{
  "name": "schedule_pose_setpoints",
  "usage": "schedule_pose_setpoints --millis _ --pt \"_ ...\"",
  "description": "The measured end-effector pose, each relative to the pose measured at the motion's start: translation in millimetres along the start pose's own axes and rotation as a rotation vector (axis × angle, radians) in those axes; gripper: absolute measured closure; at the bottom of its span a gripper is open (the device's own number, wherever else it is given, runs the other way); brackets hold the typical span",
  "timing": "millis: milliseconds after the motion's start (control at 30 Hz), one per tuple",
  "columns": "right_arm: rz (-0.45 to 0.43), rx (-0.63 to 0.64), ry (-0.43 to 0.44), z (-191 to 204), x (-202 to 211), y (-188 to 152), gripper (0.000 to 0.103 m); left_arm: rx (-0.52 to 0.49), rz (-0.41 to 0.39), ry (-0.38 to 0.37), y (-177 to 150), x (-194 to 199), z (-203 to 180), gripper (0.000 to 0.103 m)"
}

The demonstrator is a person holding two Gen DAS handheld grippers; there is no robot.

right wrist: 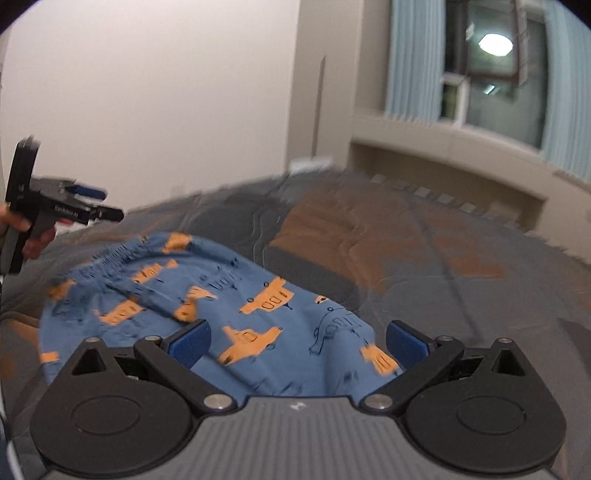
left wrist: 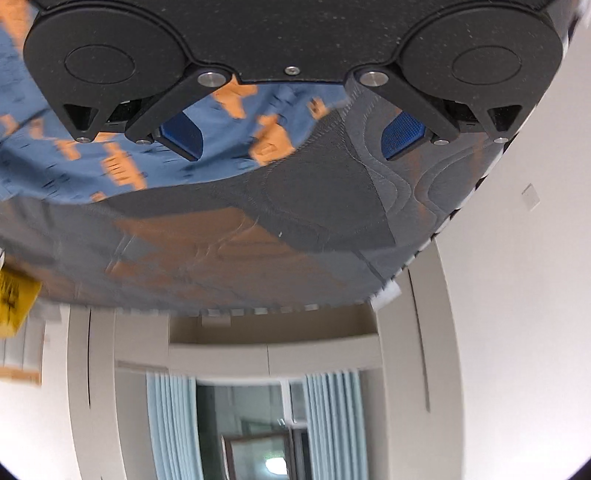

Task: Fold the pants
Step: 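Grasp the waistband with the left gripper while the right gripper grasps the other waistband edge, then lift the waistband with both grippers and fold it over onto the legs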

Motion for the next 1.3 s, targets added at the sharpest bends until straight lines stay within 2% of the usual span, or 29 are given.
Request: schedule_pose_setpoints --millis 133,300,367,433,567,633,767,833,867,900,933,967,1000,1033,1100,1200,1300 --pt "0.161 -0.084 0.036 -37 -86 8 0.000 -0.071 0.070 -0.003 -2 -52 9 0.001" --pt "0.246 -0.182 0.101 -68 -149 9 0.002 -0.104 0.096 -0.029 -6 -87 19 0.001" --pt "0.274 -0.219 0.129 -76 -165 6 0.019 -0.094 0.095 -0.043 -7 -95 23 0.009" --pt "0.294 -0.276 0.146 -83 -175 1 0.060 -0.071 0.106 -0.071 -9 -103 29 0.024" --pt "0.277 -0.281 0.147 -84 -177 -7 0.066 -0.017 0.122 -0.142 -12 -107 34 0.026" --pt "0.273 -0.282 0.156 -83 -174 -8 0.074 -0.013 0.116 -0.170 -13 -104 32 0.027" --pt "0.270 -0.268 0.138 -79 -171 -7 0.074 -0.017 0.159 -0.201 -19 -105 23 0.024" --pt "0.265 -0.259 0.128 -77 -170 -7 0.073 -0.032 0.176 -0.205 -22 -106 19 0.027" --pt "0.258 -0.253 0.122 -76 -170 -8 0.073 -0.038 0.188 -0.202 -24 -107 17 0.030" --pt "0.252 -0.252 0.117 -76 -171 -9 0.073 -0.038 0.193 -0.201 -25 -108 16 0.043" --pt "0.243 -0.255 0.113 -75 -171 -12 0.073 -0.033 0.202 -0.200 -26 -109 16 0.064" --pt "0.230 -0.255 0.111 -75 -171 -13 0.074 -0.020 0.222 -0.200 -28 -111 15 0.073" --pt "0.216 -0.253 0.107 -75 -171 -14 0.078 0.000 0.246 -0.197 -29 -112 15 0.087" --pt "0.204 -0.238 0.103 -73 -170 -14 0.087 0.030 0.265 -0.188 -29 -114 14 0.094" --pt "0.191 -0.195 0.114 -67 -168 -12 0.097 0.070 0.240 -0.181 -24 -109 12 0.100" --pt "0.161 -0.080 0.070 -56 -164 1 0.097 0.045 0.161 -0.127 -7 -94 6 0.100" --pt "0.084 0.002 -0.001 -54 -160 29 0.097 0.096 0.164 -0.064 3 -93 15 0.100"
Point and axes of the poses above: each gripper's, at about its wrist camera, not at the fingertips, and x roughly against the way its jaws point, z to its left, y to its top, the point moved 6 cm from there along -x, roughly the way its jaws point, and after that the axes turned 6 degrees about -x, right-handed, at the moved point
